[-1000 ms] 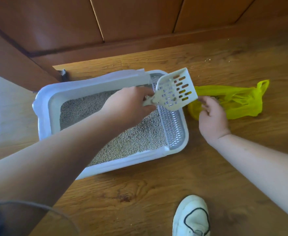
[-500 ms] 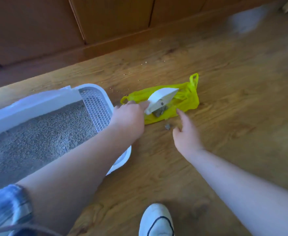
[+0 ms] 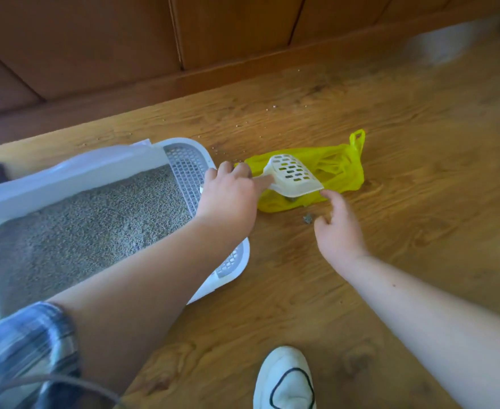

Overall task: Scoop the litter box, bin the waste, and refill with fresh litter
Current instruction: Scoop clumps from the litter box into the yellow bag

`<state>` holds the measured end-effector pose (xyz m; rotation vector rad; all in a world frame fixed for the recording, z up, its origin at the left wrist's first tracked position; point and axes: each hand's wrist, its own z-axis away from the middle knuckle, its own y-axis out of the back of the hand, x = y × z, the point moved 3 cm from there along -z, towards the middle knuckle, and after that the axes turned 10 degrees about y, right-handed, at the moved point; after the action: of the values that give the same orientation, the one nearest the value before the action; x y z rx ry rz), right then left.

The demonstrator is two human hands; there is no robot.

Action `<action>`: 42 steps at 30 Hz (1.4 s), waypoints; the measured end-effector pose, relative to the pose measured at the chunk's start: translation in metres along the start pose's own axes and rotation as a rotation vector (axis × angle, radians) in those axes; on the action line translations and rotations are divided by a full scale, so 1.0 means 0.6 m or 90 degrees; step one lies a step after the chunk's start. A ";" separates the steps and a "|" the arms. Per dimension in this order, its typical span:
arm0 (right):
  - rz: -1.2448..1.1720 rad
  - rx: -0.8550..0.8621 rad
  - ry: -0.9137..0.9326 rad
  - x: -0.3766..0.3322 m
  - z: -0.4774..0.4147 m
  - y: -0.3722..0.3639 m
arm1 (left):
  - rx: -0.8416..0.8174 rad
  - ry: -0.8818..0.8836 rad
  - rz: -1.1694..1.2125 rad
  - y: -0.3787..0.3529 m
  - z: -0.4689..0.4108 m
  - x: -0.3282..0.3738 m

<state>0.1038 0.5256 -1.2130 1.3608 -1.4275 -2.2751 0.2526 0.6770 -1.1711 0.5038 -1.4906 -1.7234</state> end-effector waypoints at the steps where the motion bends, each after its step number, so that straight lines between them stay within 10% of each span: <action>1: -0.018 0.011 -0.008 -0.005 0.000 -0.003 | 0.001 0.000 0.009 0.004 0.003 -0.009; 12: -0.217 0.022 0.250 -0.239 0.049 -0.068 | -0.186 0.189 0.549 0.070 0.098 -0.187; 23: -0.476 -0.486 -0.097 -0.430 0.147 -0.250 | -0.142 0.475 0.846 0.044 0.276 -0.357; 31: -0.483 -0.632 -0.177 -0.471 0.189 -0.323 | -0.089 0.463 0.813 0.075 0.328 -0.415; 35: -0.557 -0.549 -0.161 -0.477 0.182 -0.331 | -0.129 0.348 0.488 0.085 0.327 -0.431; 38: -0.466 -0.510 -0.144 -0.455 0.160 -0.321 | 0.124 0.185 0.085 0.119 0.335 -0.474; 42: -0.245 -0.555 -0.048 -0.413 0.143 -0.308 | 0.115 0.354 0.103 0.080 0.359 -0.551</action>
<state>0.2459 0.8122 -1.1900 1.2882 -0.0667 -2.6655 0.3119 1.0686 -1.1392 0.8526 -1.2403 -1.1953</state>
